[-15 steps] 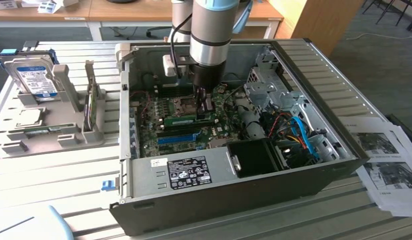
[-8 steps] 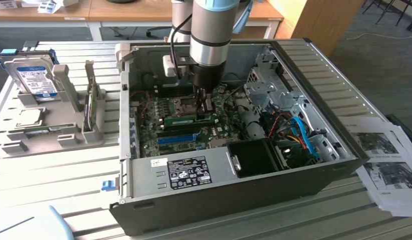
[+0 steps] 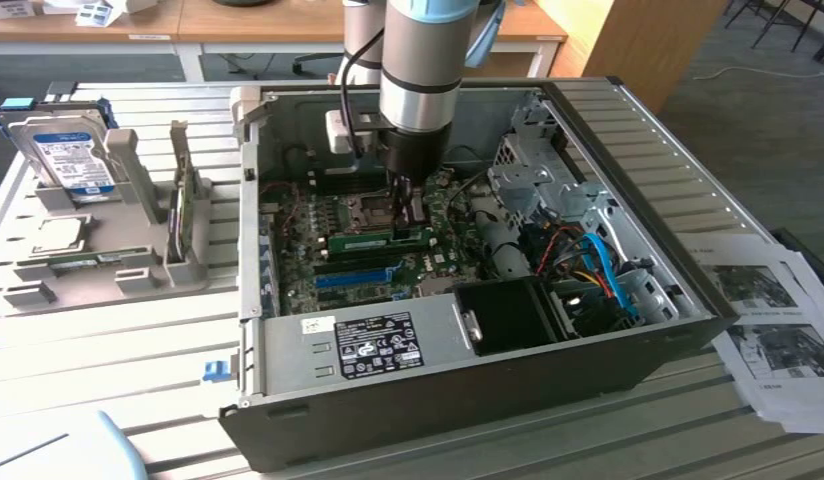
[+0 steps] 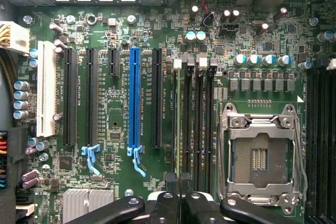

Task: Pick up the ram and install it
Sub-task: 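Insert the ram into the slot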

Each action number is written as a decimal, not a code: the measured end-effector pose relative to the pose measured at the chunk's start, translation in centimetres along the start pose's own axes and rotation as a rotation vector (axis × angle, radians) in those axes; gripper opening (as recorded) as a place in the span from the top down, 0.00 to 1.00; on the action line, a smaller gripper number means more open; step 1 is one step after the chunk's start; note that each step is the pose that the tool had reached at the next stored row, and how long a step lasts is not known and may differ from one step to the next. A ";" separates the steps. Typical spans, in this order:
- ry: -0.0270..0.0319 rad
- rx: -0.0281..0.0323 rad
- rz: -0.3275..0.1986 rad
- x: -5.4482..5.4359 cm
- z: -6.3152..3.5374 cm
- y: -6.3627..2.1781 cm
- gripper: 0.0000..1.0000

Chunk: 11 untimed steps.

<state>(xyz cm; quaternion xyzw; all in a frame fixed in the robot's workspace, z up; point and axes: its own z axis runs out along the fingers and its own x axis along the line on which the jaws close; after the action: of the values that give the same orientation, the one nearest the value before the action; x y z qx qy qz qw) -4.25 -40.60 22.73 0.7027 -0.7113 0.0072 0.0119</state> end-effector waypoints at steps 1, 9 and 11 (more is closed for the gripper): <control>0.0000 -0.0001 0.000 0.0 0.00 0.00 0.89; 0.0001 0.0002 0.000 0.0 0.03 0.06 0.89; 0.0001 0.0002 0.000 0.0 0.03 0.08 0.89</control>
<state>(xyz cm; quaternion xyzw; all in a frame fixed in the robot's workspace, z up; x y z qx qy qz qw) -4.33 -40.60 22.70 0.7028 -0.7113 0.0073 0.0118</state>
